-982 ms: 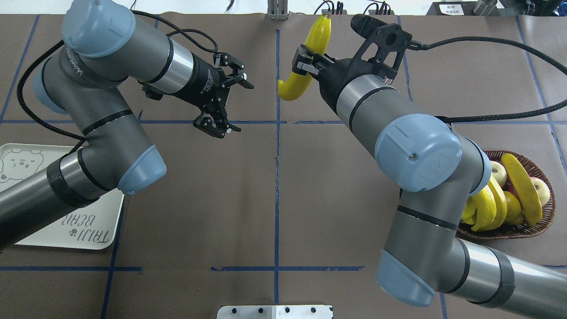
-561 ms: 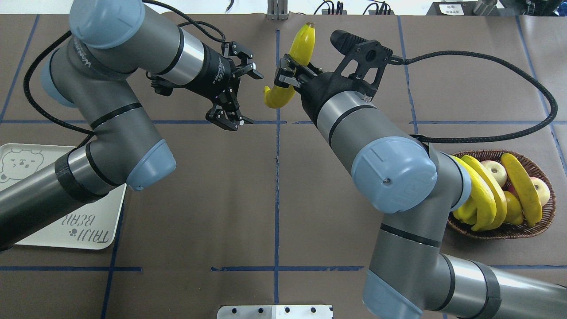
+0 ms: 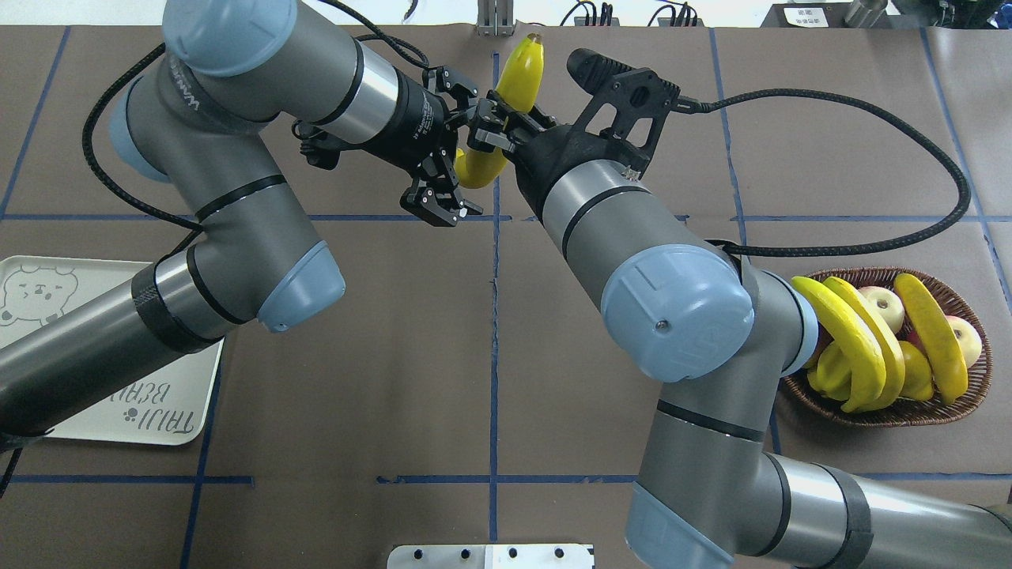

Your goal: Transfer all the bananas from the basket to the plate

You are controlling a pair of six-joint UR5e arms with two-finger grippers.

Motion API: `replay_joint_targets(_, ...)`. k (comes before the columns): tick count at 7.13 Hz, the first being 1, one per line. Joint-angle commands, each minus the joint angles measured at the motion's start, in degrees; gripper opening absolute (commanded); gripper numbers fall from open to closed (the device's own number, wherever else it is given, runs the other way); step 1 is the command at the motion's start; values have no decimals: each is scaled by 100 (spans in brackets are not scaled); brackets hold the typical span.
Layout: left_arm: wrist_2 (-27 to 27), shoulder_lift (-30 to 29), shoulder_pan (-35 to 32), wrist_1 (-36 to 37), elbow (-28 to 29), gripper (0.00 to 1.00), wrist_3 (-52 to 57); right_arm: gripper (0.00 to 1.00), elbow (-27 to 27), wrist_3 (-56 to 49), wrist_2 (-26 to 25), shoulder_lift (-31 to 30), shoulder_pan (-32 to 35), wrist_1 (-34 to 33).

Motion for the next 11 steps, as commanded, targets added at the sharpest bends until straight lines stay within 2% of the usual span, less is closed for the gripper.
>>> replay_joint_targets(1, -14, -6, -12, -4, 11, 6, -111, 0, 5, -4, -9, -3, -1, 0)
replay_joint_targets(2, -23, 3, -56, -47, 19, 0, -129, 2, 5, -4, -9, -3, -1, 9)
replay_joint_targets(3, -41, 11, -134, -57, 19, 0, -364, 46, 49, 66, 0, 6, -1, 17)
replay_joint_targets(4, -50, 3, -231, -65, 19, 0, -732, 99, 40, 67, 0, -3, -9, 18)
replay_joint_targets(6, -50, 11, -241, -66, 19, 0, -771, 100, 49, -4, 17, -21, -9, 18)
replay_joint_targets(8, -111, 38, -494, -66, 115, 0, -588, 100, 390, -335, 253, -73, 17, 44)
replay_joint_targets(9, -381, 81, -696, -57, 229, 0, 58, 100, 557, -468, 559, -117, 52, 53)
replay_joint_targets(11, -1424, 789, -1144, -83, 117, 0, 1664, 100, 1093, -487, 1052, -502, 148, -17)
